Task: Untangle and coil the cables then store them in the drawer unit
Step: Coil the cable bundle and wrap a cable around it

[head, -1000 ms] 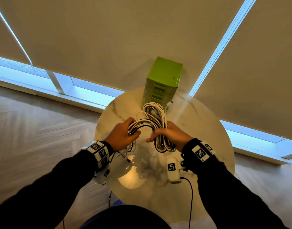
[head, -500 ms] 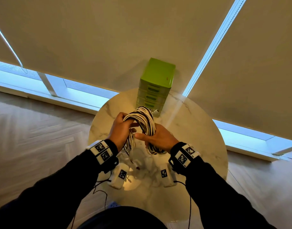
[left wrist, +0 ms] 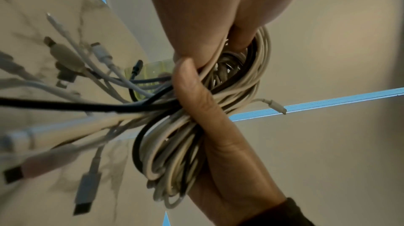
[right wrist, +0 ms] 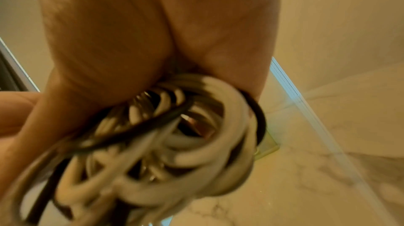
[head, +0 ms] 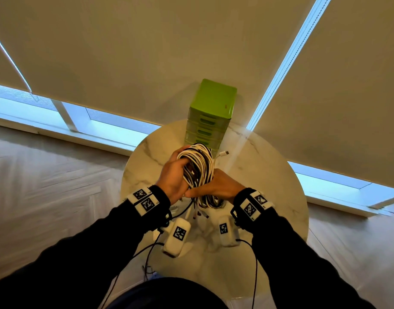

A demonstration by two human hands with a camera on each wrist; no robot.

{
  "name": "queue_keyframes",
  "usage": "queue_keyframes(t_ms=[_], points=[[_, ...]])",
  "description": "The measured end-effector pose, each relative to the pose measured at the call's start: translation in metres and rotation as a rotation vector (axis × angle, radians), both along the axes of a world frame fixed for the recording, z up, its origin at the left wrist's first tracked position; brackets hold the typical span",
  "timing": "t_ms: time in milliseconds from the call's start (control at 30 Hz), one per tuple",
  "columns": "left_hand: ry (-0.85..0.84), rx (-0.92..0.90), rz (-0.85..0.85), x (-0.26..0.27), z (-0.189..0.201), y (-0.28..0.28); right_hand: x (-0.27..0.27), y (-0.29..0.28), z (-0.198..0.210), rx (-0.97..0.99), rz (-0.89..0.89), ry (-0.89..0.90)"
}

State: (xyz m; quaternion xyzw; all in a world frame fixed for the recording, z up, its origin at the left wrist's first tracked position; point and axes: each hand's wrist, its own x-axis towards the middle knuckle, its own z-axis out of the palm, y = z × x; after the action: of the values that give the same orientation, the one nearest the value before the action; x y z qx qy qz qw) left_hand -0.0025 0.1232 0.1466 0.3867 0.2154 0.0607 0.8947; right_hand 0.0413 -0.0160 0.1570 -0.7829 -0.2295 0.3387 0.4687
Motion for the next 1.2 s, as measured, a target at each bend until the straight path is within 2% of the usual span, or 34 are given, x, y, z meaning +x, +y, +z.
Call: queue_keyframes(t_ms=[100,200,300,367,433,533,600,700,933,1033,1067,1133,1200], points=[[-0.066,0.013,-0.031,0.003,0.006,-0.002,-0.002,0.002,-0.001,0.071,-0.065,-0.036],[-0.022,0.112,-0.010,0.004,0.014,-0.003,-0.009,0.004,-0.006,0.132,-0.163,-0.043],[-0.087,0.434,-0.103,0.001,0.017,0.002,-0.014,0.004,-0.007,0.198,-0.270,0.059],[-0.135,0.651,-0.229,-0.004,0.018,0.005,-0.014,0.004,-0.008,0.217,-0.317,0.050],[-0.120,0.751,-0.266,-0.006,0.016,0.004,-0.013,0.006,-0.010,0.159,-0.315,-0.105],[0.001,0.814,-0.144,-0.003,0.016,-0.002,-0.017,0.011,-0.010,0.111,-0.245,-0.268],[0.058,0.890,-0.095,-0.001,0.015,-0.003,-0.018,0.012,-0.007,0.064,-0.203,-0.327],[0.046,0.976,-0.094,-0.001,0.018,-0.004,-0.015,0.010,-0.004,0.007,-0.157,-0.320],[-0.056,0.796,-0.298,0.011,0.021,0.010,-0.006,0.002,-0.004,0.145,-0.393,-0.171],[0.003,0.914,-0.195,-0.009,0.019,0.016,0.002,-0.009,0.001,0.237,-0.570,-0.104],[0.024,0.938,-0.210,-0.017,0.017,0.017,0.005,-0.011,0.003,0.258,-0.608,-0.094],[0.111,0.840,-0.396,-0.027,0.013,0.013,0.007,-0.013,0.006,0.306,-0.646,-0.088],[0.243,0.598,-0.593,-0.032,0.005,0.002,0.005,-0.009,0.011,0.377,-0.666,-0.058]])
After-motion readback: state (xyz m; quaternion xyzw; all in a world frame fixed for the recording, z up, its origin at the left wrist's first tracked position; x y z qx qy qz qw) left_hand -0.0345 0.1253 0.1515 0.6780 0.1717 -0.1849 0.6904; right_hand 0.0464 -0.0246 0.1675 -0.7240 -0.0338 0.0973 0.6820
